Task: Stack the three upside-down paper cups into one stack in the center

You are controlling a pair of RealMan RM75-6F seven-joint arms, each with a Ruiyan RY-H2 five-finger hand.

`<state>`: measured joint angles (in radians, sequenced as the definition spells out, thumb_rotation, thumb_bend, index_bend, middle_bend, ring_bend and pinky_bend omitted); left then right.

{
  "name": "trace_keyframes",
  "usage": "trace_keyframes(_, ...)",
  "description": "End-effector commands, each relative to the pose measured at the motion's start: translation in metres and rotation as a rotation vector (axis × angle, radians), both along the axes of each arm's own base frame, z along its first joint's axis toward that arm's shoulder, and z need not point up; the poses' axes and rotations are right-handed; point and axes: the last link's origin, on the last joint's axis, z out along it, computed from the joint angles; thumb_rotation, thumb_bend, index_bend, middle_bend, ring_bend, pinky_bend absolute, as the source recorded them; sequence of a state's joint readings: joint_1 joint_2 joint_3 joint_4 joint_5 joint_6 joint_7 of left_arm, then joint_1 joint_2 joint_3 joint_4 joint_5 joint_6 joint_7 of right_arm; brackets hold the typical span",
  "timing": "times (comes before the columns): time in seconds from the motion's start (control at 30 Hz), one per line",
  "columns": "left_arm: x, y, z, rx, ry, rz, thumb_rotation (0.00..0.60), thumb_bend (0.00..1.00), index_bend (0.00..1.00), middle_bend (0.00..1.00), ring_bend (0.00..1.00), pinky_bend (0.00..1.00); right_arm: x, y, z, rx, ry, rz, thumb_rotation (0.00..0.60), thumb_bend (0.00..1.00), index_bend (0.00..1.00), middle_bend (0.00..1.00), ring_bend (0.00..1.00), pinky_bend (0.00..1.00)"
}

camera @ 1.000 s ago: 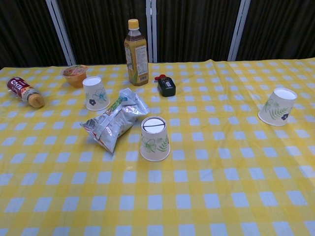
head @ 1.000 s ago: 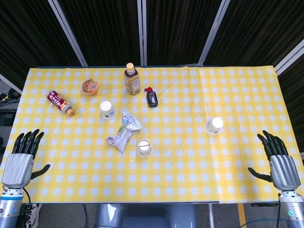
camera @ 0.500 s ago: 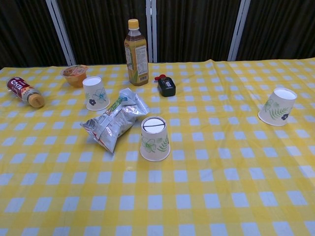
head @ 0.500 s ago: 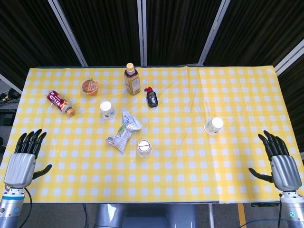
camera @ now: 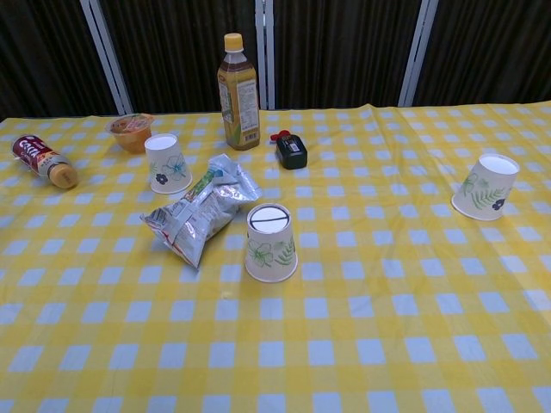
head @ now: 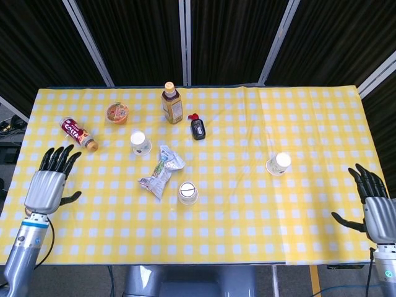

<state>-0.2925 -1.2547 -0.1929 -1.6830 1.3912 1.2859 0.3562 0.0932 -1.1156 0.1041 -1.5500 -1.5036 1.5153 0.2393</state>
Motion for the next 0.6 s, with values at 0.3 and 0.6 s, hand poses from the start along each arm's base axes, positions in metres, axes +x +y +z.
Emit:
trace_keyframes(0.3, 0.037, 0.112, -0.014, -0.13, 0.059, 0.087, 0.6, 0.16, 0.24, 0.0, 0.0, 0.0, -0.009, -0.004, 0.013, -0.036, -0.018, -0.03, 0.6, 0.0, 0.0, 0.0, 0.0, 0.0)
trace_keyframes(0.6, 0.06, 0.163, -0.039, -0.156, 0.12, 0.106, 0.6, 0.22, 0.26, 0.0, 0.0, 0.0, -0.019, -0.011, 0.02, -0.058, -0.026, -0.07, 0.6, 0.0, 0.0, 0.0, 0.0, 0.0)
